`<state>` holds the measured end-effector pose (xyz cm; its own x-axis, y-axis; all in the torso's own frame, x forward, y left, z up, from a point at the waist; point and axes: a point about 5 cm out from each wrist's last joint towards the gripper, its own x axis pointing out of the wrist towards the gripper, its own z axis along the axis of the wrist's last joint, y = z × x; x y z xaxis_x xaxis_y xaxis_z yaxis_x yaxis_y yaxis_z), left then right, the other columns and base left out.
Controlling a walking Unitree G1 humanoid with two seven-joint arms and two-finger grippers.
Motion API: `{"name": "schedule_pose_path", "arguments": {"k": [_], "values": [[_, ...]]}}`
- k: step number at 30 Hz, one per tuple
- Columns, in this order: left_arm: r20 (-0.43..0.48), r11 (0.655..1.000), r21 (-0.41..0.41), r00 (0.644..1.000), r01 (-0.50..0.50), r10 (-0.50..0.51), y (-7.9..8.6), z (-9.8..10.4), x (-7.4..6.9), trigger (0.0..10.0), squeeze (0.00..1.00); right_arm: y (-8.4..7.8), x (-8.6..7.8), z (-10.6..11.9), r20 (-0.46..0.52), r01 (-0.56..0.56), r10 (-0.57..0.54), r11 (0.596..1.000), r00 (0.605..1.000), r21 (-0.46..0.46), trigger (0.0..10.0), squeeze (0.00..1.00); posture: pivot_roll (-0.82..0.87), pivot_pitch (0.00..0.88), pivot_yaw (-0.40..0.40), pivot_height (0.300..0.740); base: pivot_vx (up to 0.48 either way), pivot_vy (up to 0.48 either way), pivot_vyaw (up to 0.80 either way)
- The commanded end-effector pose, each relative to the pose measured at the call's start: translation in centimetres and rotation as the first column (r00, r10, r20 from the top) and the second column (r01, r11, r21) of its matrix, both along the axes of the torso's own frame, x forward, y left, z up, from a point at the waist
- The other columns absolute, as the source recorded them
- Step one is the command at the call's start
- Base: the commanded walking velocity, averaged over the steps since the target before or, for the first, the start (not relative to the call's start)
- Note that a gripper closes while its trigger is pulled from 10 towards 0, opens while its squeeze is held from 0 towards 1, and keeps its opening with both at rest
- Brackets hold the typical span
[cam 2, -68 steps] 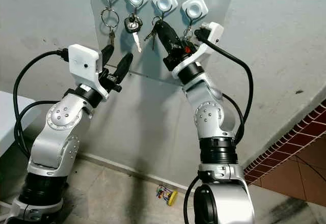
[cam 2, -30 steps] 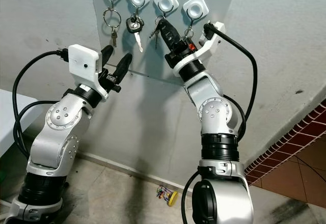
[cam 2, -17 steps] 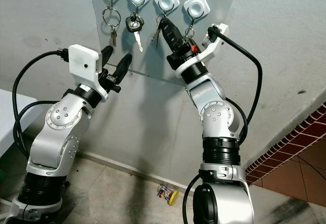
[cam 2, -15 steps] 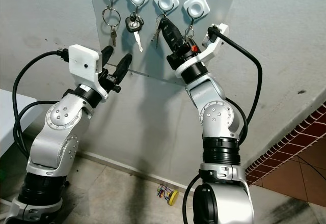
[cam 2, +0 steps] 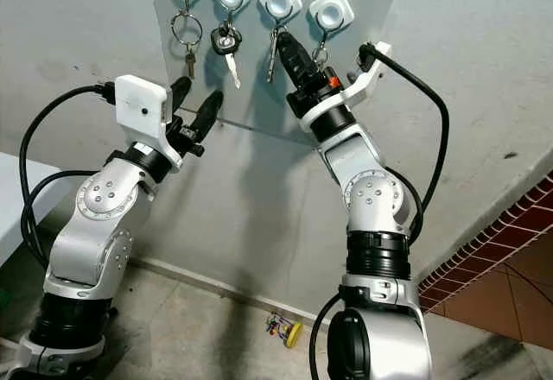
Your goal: Hang keys on a hook
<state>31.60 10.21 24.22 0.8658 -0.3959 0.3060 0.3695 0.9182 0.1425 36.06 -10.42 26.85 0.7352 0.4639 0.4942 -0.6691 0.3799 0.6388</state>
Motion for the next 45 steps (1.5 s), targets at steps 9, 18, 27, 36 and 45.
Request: {"name": "schedule_pose_path", "arguments": {"k": [9,18,27,36,45], "values": [[0.02,1.0,0.002,1.0,0.009,-0.009,-0.2,0.6,-0.3,10.0,0.0,0.0,0.1,0.6,-0.021,-0.003,0.002,1.0,1.0,-0.022,10.0,0.0,0.04,0.106,-0.077,0.74,0.0,0.0,0.0],[0.014,1.0,0.003,1.0,-0.002,0.002,-0.1,0.4,-0.3,10.0,0.0,-0.1,-0.4,0.1,0.038,0.017,-0.015,0.999,0.999,-0.048,10.0,1.0,0.04,0.108,-0.08,0.74,0.0,0.0,0.0],[-0.026,1.0,0.006,0.999,-0.024,0.024,0.1,-1.1,-0.2,10.0,0.0,-0.4,-1.3,-3.9,0.018,0.069,-0.067,0.98,0.998,-0.186,10.0,1.0,0.04,0.109,-0.081,0.74,0.0,0.0,0.0],[-0.203,0.982,-0.12,0.972,-0.147,0.121,1.8,-5.7,0.8,10.0,0.0,-2.2,-2.7,-11.0,-0.108,0.133,-0.183,0.923,0.977,-0.361,10.0,1.0,0.01,0.102,-0.066,0.74,0.0,0.0,0.0],[-0.418,0.964,-0.154,0.898,-0.215,0.134,2.2,-13.4,0.1,10.0,0.0,-5.0,-4.3,-19.0,-0.262,0.181,-0.358,0.834,0.896,-0.521,10.0,1.0,-0.03,0.099,-0.048,0.74,0.0,0.0,0.0]]}}
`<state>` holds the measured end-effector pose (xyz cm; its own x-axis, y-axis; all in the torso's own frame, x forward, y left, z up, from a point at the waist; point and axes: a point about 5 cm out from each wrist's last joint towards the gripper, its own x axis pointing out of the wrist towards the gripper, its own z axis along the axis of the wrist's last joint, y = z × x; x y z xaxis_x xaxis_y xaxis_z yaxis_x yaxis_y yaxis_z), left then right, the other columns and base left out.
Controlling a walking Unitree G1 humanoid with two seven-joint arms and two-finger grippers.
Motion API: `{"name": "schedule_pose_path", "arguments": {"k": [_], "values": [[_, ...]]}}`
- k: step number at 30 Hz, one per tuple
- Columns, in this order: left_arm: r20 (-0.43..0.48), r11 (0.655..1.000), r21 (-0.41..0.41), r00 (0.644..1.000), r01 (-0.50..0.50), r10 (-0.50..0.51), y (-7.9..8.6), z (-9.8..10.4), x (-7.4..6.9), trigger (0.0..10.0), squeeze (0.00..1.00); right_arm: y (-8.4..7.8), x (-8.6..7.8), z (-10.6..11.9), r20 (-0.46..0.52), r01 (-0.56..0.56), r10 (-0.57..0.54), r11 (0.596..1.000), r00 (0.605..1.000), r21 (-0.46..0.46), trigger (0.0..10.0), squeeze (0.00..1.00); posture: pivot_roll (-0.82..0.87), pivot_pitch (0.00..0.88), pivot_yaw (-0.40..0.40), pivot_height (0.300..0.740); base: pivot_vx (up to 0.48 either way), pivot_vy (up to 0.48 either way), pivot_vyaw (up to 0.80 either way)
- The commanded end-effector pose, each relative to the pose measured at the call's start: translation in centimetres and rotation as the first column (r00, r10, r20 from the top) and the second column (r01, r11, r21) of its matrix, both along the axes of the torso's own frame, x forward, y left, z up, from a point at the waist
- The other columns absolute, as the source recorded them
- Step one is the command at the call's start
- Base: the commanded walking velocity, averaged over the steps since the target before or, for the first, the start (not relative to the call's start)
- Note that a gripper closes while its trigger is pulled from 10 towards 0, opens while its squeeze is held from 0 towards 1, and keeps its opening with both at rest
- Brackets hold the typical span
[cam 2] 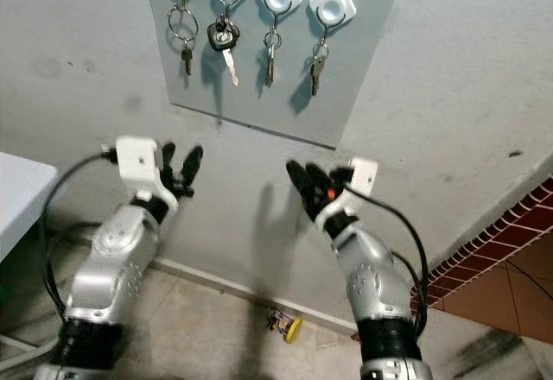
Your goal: Hang keys on a hook
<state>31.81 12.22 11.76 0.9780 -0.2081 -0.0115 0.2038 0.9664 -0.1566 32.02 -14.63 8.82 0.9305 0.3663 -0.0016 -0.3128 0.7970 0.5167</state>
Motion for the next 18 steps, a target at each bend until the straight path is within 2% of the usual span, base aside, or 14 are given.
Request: {"name": "schedule_pose_path", "arguments": {"k": [1,4,6,7,9,10,11,13,15,16,17,18], "values": [[-0.037,1.0,0.011,0.999,-0.029,0.029,0.4,-2.0,-0.2,10.0,0.0,-1.1,-0.6,-1.9,-0.05,0.061,-0.064,0.996,0.997,-0.059,10.0,1.0,-0.03,0.098,-0.047,0.74,0.0,0.0,0.0],[-0.078,0.997,0.071,0.996,-0.034,0.04,0.9,-4.0,-0.6,10.0,0.0,-1.9,-1.4,-4.0,-0.123,0.103,-0.116,0.989,0.986,-0.103,10.0,1.0,-0.04,0.091,-0.042,0.74,0.0,0.0,0.0],[-0.156,0.995,0.1,0.988,0.003,0.013,1.1,-6.4,-1.2,10.0,0.0,-2.5,-2.5,-6.1,-0.18,0.106,-0.133,0.983,0.975,-0.151,10.0,1.0,-0.04,0.085,-0.035,0.74,0.0,0.0,0.0],[-0.166,0.995,0.098,0.986,0.01,0.006,1.1,-6.8,-1.3,10.0,0.0,-2.5,-2.7,-6.4,-0.188,0.102,-0.131,0.983,0.973,-0.155,10.0,1.0,-0.04,0.085,-0.035,0.74,0.0,0.0,0.0],[-0.23,0.994,0.109,0.973,0.034,-0.008,1.2,-8.5,-1.9,10.0,0.0,-2.8,-3.4,-7.7,-0.23,0.099,-0.153,0.968,0.961,-0.229,10.0,1.0,-0.04,0.074,-0.03,0.74,0.0,0.0,0.0],[-0.285,0.99,0.131,0.958,0.048,-0.009,1.3,-9.8,-2.5,10.0,0.0,-3.1,-4.2,-8.8,-0.266,0.085,-0.168,0.951,0.949,-0.298,10.0,1.0,-0.04,0.07,-0.027,0.74,0.0,0.0,0.0],[-0.285,0.99,0.131,0.958,0.048,-0.009,1.3,-9.8,-2.5,10.0,0.0,-3.1,-4.2,-8.8,-0.266,0.085,-0.168,0.951,0.949,-0.298,10.0,1.0,-0.04,0.07,-0.027,0.74,0.0,0.0,0.0],[-0.325,0.979,0.175,0.945,0.103,-0.041,1.1,-11.3,-3.3,10.0,0.0,-3.6,-5.5,-10.6,-0.333,0.08,-0.213,0.925,0.918,-0.371,10.0,1.0,-0.04,0.063,-0.022,0.74,0.0,0.0,0.0],[-0.383,0.952,0.245,0.92,0.184,-0.08,0.8,-12.9,-4.4,10.0,0.0,-3.9,-7.0,-12.1,-0.383,0.045,-0.235,0.894,0.893,-0.446,10.0,1.0,-0.05,0.053,-0.009,0.74,0.0,0.0,0.0],[-0.414,0.953,0.228,0.906,0.198,-0.089,0.7,-13.5,-5.0,10.0,0.0,-4.0,-7.7,-12.7,-0.406,0.03,-0.249,0.88,0.879,-0.475,10.0,1.0,-0.05,0.05,0.0,0.74,0.0,0.0,0.0],[-0.464,0.944,0.243,0.881,0.225,-0.091,0.7,-14.5,-5.8,10.0,0.0,-4.1,-8.8,-13.7,-0.445,-0.003,-0.263,0.859,0.856,-0.513,10.0,1.0,-0.06,0.046,0.011,0.74,0.0,0.0,0.0],[-0.464,0.944,0.243,0.881,0.225,-0.091,0.7,-14.5,-5.8,10.0,0.0,-4.1,-8.8,-13.7,-0.445,-0.003,-0.263,0.859,0.856,-0.513,10.0,1.0,-0.06,0.046,0.011,0.74,0.0,0.0,0.0]]}}
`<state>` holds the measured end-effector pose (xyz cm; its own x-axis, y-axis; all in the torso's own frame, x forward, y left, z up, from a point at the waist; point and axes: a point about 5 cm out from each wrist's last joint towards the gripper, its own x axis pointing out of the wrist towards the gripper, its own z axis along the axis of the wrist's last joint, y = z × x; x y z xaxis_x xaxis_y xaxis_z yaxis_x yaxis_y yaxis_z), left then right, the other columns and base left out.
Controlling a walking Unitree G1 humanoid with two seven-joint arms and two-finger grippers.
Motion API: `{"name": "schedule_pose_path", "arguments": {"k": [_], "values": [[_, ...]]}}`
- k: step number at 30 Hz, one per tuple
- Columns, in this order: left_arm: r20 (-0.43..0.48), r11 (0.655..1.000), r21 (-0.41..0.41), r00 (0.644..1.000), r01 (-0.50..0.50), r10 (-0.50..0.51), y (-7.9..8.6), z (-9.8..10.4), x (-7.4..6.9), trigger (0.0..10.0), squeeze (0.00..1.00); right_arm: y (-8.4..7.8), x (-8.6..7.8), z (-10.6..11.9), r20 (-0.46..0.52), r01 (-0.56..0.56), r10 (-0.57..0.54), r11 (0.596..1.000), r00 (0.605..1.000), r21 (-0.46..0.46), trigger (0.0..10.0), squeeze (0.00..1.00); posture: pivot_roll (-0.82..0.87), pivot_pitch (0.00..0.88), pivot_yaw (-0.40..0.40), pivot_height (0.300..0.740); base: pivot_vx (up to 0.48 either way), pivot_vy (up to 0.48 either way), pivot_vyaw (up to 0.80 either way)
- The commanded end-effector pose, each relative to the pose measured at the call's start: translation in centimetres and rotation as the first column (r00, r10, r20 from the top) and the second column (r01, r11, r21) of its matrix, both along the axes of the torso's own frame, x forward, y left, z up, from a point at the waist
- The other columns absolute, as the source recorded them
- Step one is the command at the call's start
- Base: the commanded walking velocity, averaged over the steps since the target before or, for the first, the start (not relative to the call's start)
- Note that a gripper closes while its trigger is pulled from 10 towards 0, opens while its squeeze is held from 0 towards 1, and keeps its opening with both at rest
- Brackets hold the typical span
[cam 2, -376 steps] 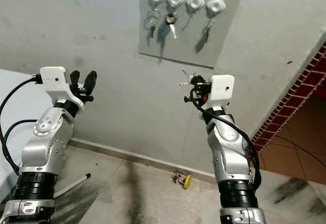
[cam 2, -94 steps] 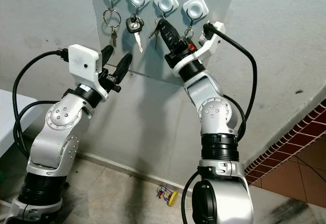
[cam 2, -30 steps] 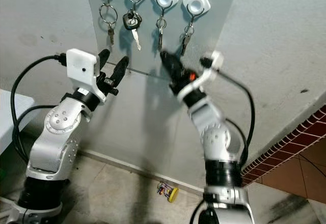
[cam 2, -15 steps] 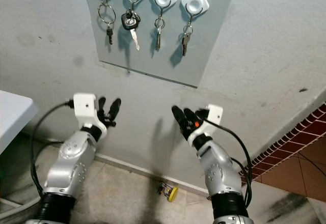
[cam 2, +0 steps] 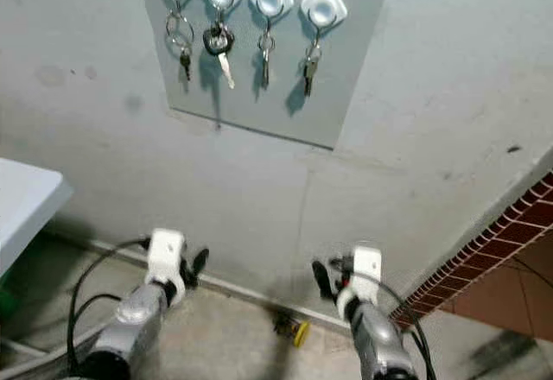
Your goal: Hang keys on a hook
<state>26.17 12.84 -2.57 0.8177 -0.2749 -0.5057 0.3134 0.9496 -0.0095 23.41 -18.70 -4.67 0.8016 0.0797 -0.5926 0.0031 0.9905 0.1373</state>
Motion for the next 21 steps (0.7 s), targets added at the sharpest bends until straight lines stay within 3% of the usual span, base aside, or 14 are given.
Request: {"name": "schedule_pose_path", "arguments": {"k": [1,4,5,9,13,21], "values": [[-0.021,0.997,0.051,0.999,0.049,-0.048,0.0,-0.6,-0.6,10.0,0.0,-0.1,-1.0,-0.7,-0.044,-0.013,0.011,0.999,0.999,-0.045,10.0,1.0,-0.07,0.042,0.026,0.74,0.0,0.0,0.0],[-0.049,0.998,0.038,0.998,0.05,-0.048,0.0,-1.0,-1.0,10.0,0.0,-0.1,-1.5,-1.1,-0.064,-0.015,0.012,0.999,0.998,-0.049,10.0,1.0,-0.07,0.037,0.034,0.74,0.0,0.0,0.0],[-0.086,0.999,0.026,0.996,0.039,-0.037,0.0,-1.5,-1.5,10.0,0.0,0.0,-2.2,-1.6,-0.086,-0.014,0.009,0.998,0.996,-0.056,10.0,0.0,-0.1,0.032,0.053,0.74,0.0,0.0,0.0],[-0.151,0.998,0.049,0.988,0.033,-0.025,0.5,-2.5,-2.6,10.0,0.0,-0.2,-4.8,-3.1,-0.169,-0.009,-0.008,0.995,0.986,-0.099,10.0,0.0,-0.13,0.019,0.073,0.74,0.0,0.0,0.0],[-0.191,0.998,0.058,0.982,0.011,0.0,1.0,-3.1,-3.3,10.0,0.0,-0.2,-5.8,-3.6,-0.196,0.005,-0.02,0.997,0.98,-0.078,10.0,0.0,-0.15,0.014,0.077,0.74,0.0,0.0,0.0],[-0.288,0.996,0.067,0.955,-0.055,0.072,2.1,-4.9,-6.2,10.0,0.0,-0.7,-8.1,-4.6,-0.28,-0.045,0.007,0.99,0.96,-0.131,10.0,0.0,-0.14,0.006,0.05,0.74,0.0,0.0,0.0]]}}
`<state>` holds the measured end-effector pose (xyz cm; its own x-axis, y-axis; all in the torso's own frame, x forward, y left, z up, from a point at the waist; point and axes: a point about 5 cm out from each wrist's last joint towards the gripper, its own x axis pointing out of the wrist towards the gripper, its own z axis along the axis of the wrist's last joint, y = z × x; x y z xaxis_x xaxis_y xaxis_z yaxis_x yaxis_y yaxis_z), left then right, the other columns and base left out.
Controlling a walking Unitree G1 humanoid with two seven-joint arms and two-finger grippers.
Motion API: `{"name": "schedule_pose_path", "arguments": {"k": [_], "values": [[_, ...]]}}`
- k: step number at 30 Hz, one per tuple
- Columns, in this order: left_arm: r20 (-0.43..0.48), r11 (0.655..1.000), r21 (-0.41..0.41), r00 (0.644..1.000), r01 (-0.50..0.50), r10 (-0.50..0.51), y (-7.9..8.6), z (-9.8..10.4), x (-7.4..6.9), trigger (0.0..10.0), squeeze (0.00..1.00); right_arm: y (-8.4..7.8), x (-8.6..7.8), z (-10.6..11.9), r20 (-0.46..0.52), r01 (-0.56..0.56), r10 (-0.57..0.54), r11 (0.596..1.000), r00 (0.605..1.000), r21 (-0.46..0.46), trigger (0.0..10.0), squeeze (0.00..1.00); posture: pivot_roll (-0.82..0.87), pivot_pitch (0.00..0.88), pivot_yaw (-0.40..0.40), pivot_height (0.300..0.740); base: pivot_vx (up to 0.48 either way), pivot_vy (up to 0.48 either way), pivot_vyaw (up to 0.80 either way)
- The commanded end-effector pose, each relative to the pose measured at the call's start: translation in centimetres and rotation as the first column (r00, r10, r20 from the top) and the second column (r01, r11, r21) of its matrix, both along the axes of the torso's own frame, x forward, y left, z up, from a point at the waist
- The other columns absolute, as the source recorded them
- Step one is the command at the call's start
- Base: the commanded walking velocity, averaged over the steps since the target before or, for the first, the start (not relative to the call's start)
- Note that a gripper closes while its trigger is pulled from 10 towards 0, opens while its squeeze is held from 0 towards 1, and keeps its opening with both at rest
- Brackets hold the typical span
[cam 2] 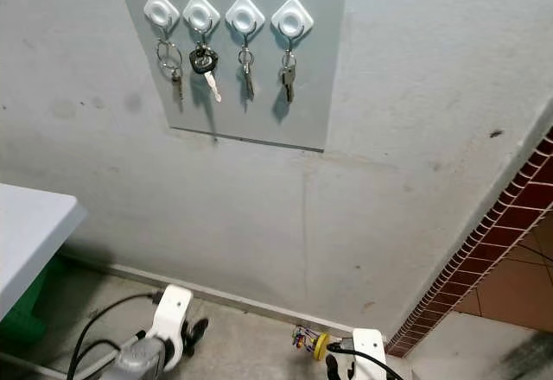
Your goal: Hang keys on a hook
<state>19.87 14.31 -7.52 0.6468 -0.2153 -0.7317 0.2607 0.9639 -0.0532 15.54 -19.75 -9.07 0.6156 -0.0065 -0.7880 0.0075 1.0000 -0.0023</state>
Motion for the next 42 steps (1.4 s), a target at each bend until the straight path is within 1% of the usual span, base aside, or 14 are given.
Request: {"name": "schedule_pose_path", "arguments": {"k": [1,5,7,9,12,16,22,28,32,39,42], "values": [[-0.012,0.999,0.002,0.999,-0.05,0.05,0.7,-0.2,-0.3,10.0,0.0,0.4,-0.5,-0.3,-0.029,0.001,0.0,1.0,1.0,0.014,10.0,0.0,-0.13,0.004,0.047,0.74,0.0,0.0,0.0],[-0.014,0.996,0.0,0.996,-0.087,0.087,0.8,-0.4,-0.7,10.0,0.0,0.4,-1.0,-0.6,-0.064,-0.051,0.05,0.999,0.997,-0.015,10.0,0.0,-0.12,0.0,0.032,0.74,0.0,0.0,0.0],[-0.015,0.993,0.009,0.993,-0.12,0.121,1.2,-0.5,-1.1,10.0,0.0,0.7,-1.2,-0.7,-0.073,-0.072,0.071,0.997,0.995,-0.004,10.0,0.0,-0.1,0.0,0.011,0.74,0.0,0.0,0.0],[-0.015,0.992,0.011,0.992,-0.126,0.126,1.3,-0.6,-1.2,10.0,0.0,0.8,-1.2,-0.7,-0.074,-0.073,0.073,0.997,0.995,-0.002,10.0,0.0,-0.1,0.0,0.008,0.74,0.0,0.0,0.0],[-0.005,0.988,0.008,0.988,-0.156,0.156,1.5,-0.6,-1.3,10.0,0.0,1.2,-0.7,-0.5,-0.066,-0.089,0.09,0.996,0.994,0.012,10.0,0.0,-0.07,0.0,-0.008,0.74,0.0,0.0,0.0],[-0.006,0.984,0.009,0.985,-0.175,0.175,1.7,-0.6,-1.3,10.0,0.0,1.4,-0.3,-0.4,-0.063,-0.107,0.108,0.994,0.992,0.009,10.0,0.0,-0.07,0.0,-0.006,0.74,0.0,0.0,0.0],[-0.014,0.987,0.02,0.987,-0.162,0.163,1.8,-0.7,-1.4,10.0,0.0,1.4,-0.1,-0.4,-0.065,-0.099,0.099,0.995,0.993,0.007,10.0,0.0,-0.07,0.001,0.003,0.74,0.0,0.0,0.0],[-0.015,0.987,0.022,0.987,-0.158,0.158,1.8,-0.7,-1.5,10.0,0.0,1.1,-0.9,-0.7,-0.1,-0.101,0.098,0.995,0.99,-0.021,10.0,0.0,-0.05,0.0,-0.002,0.74,0.0,0.0,0.0],[-0.02,0.988,0.024,0.988,-0.15,0.15,1.8,-0.8,-1.7,10.0,0.0,1.3,-1.2,-0.8,-0.11,-0.103,0.101,0.995,0.989,-0.011,10.0,0.0,-0.05,0.0,-0.002,0.74,0.0,0.0,-0.59],[-0.03,0.988,0.019,0.988,-0.153,0.154,1.8,-0.9,-1.8,10.0,0.0,1.3,-1.3,-0.9,-0.113,-0.099,0.097,0.995,0.989,-0.01,10.0,0.0,-0.05,0.0,0.001,0.74,0.0,0.0,-0.66],[-0.035,0.988,0.017,0.987,-0.153,0.154,1.8,-0.9,-1.8,10.0,0.0,1.3,-1.3,-0.9,-0.113,-0.1,0.098,0.995,0.989,-0.009,10.0,0.0,-0.06,0.0,-0.001,0.74,0.0,0.419,-0.67]]}}
